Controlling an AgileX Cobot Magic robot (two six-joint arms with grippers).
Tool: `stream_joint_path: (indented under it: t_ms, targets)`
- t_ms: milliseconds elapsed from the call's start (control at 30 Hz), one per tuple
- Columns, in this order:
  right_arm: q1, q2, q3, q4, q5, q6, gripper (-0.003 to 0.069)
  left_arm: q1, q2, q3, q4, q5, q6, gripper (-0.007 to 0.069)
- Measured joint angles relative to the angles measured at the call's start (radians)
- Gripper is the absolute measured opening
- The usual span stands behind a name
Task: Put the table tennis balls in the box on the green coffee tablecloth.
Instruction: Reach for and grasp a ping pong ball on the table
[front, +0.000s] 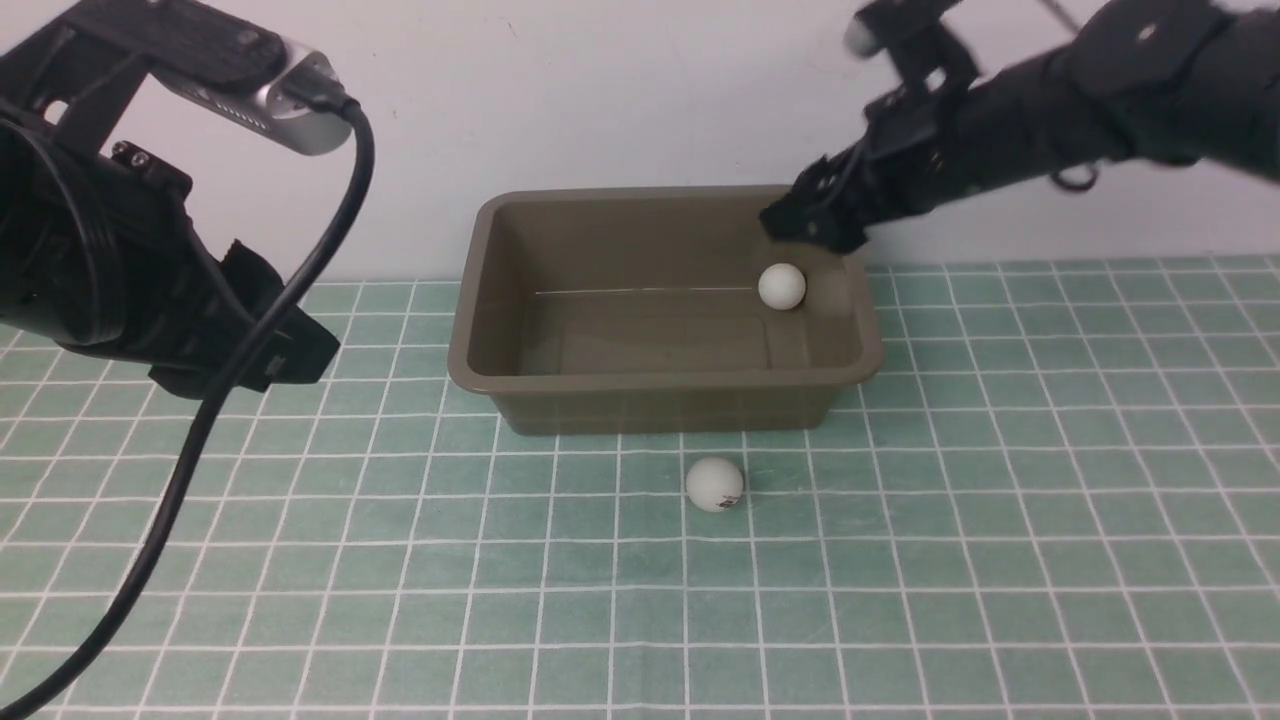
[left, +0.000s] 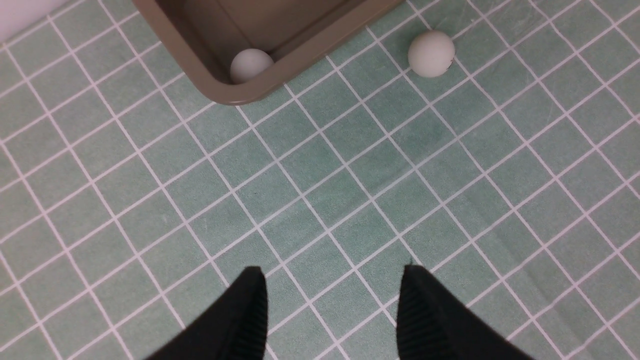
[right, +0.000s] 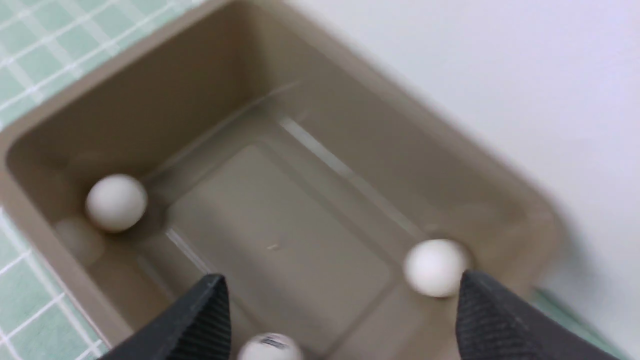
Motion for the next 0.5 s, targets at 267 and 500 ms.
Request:
stream_joint_path:
  t_ms: [267,500]
  targets:
    - [-0.050,-0.197,0.006,-0.218,0.037,0.241,0.0549,0.000,0.000,0.000,0.000,0.000,0.001,0.0324]
    - [-0.055,-0.460,0.144,-0.397,0.083,0.546,0.0549,0.000,0.000,0.000,0.000,-0.006,0.002,0.0324]
